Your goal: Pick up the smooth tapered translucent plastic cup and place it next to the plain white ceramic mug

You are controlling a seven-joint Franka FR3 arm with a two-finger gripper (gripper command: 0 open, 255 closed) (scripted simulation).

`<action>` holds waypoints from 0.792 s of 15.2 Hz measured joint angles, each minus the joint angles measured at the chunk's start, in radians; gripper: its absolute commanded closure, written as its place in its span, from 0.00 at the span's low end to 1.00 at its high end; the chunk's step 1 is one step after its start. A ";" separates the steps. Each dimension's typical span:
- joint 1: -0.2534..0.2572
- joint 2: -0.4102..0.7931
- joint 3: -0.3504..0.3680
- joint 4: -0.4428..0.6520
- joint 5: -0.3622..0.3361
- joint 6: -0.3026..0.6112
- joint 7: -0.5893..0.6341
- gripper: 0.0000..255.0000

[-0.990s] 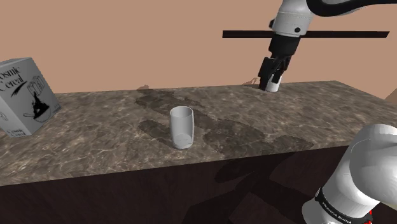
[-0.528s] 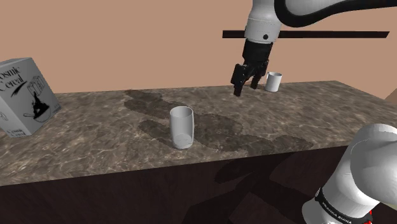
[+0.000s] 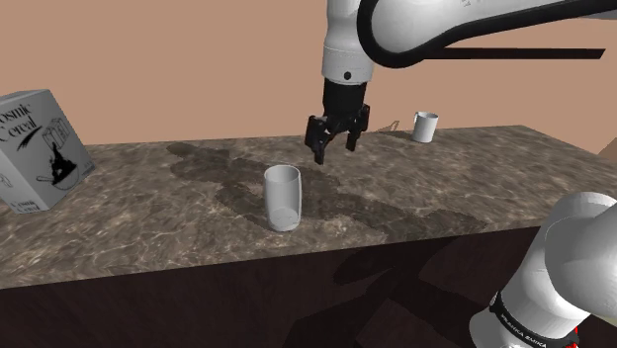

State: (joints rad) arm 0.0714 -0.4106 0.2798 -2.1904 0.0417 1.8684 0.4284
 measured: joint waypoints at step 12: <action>0.005 0.251 0.116 0.139 -0.080 0.093 0.192 0.00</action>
State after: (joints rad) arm 0.0762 -0.1595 0.3958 -2.0516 -0.0384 1.9612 0.6205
